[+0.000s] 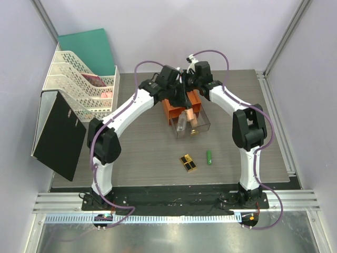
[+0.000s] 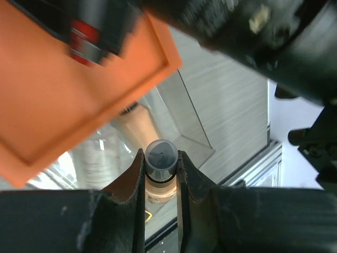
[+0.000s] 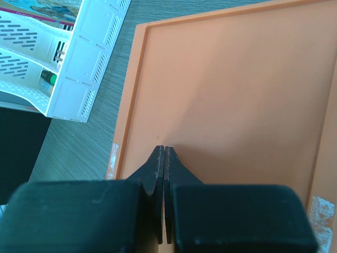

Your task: Organize the makeup

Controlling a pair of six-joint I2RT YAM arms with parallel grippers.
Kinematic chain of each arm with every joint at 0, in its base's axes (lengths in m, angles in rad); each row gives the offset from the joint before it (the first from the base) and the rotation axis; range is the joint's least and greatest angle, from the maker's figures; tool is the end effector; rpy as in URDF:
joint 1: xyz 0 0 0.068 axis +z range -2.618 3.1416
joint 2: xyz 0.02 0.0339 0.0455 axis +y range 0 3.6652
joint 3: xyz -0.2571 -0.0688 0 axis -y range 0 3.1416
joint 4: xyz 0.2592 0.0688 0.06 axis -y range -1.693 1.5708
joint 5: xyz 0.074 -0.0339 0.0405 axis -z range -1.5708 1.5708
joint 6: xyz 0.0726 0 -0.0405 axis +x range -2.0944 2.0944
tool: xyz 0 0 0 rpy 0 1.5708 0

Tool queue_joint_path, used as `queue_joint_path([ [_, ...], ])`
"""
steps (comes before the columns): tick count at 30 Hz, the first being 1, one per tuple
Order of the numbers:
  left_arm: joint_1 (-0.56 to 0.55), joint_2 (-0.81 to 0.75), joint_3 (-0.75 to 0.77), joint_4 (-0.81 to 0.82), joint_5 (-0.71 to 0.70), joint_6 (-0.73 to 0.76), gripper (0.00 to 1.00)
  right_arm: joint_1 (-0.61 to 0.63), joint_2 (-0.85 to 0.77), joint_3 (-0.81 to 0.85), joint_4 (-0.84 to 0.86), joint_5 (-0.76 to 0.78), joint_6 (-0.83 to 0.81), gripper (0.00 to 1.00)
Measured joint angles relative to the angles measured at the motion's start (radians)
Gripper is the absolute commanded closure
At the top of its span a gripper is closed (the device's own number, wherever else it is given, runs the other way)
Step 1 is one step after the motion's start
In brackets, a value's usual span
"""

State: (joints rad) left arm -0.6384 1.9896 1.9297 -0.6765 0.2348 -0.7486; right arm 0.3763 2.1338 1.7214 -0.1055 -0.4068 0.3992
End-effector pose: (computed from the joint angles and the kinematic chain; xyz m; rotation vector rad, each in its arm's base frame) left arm 0.3867 -0.3080 0.2956 -0.0071 2.4870 -0.9289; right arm 0.4926 0.2255 0.2124 -0.2334 2.1554 0.8840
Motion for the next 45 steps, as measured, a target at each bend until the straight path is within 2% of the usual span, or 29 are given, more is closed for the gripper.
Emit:
queue_joint_path([
  [7,-0.042,0.061,0.012,-0.011,0.010,-0.009,1.00,0.000,0.000,-0.006,0.005,0.000,0.000,0.99],
  [18,-0.039,0.135,0.055,0.052,0.048,-0.145,1.00,-0.004,-0.002,-0.017,0.023,-0.009,0.013,0.99],
  [19,-0.039,0.140,0.064,0.058,0.052,-0.157,0.96,-0.004,-0.002,-0.017,0.023,-0.010,0.017,0.99],
  [21,-0.039,0.145,0.073,0.060,0.061,-0.172,0.83,-0.005,-0.002,-0.017,0.024,-0.011,0.023,0.99],
  [22,-0.039,0.148,0.077,0.061,0.063,-0.180,0.66,-0.005,-0.002,-0.017,0.024,-0.013,0.027,0.99],
  [24,-0.039,0.152,0.080,0.067,0.072,-0.188,0.47,-0.007,-0.002,-0.017,0.025,-0.016,0.033,0.99],
  [27,-0.039,0.153,0.080,0.078,0.087,-0.193,0.34,-0.008,-0.002,-0.017,0.026,-0.019,0.042,0.99],
  [29,-0.039,0.153,0.080,0.079,0.093,-0.192,0.33,-0.008,-0.002,-0.017,0.027,-0.021,0.043,0.99],
  [32,-0.039,0.153,0.079,0.080,0.095,-0.185,0.35,-0.009,-0.002,-0.017,0.027,-0.022,0.043,0.99],
  [35,-0.038,0.148,0.070,0.084,0.091,-0.166,0.45,-0.009,-0.002,-0.017,0.027,-0.022,0.040,0.99],
  [36,-0.038,0.145,0.066,0.084,0.090,-0.160,0.58,-0.009,-0.002,-0.017,0.027,-0.021,0.037,0.99],
  [38,-0.037,0.132,0.053,0.080,0.092,-0.135,0.76,-0.009,-0.002,-0.017,0.027,-0.022,0.030,0.99],
  [39,-0.038,0.125,0.048,0.080,0.093,-0.132,0.96,-0.009,-0.002,-0.017,0.027,-0.022,0.027,0.99],
  [40,-0.038,0.114,0.044,0.080,0.095,-0.119,1.00,-0.008,-0.002,-0.017,0.027,-0.022,0.025,0.99],
  [45,-0.042,0.026,0.016,0.068,0.138,-0.058,1.00,-0.008,0.000,-0.017,0.027,-0.022,0.021,0.99],
])
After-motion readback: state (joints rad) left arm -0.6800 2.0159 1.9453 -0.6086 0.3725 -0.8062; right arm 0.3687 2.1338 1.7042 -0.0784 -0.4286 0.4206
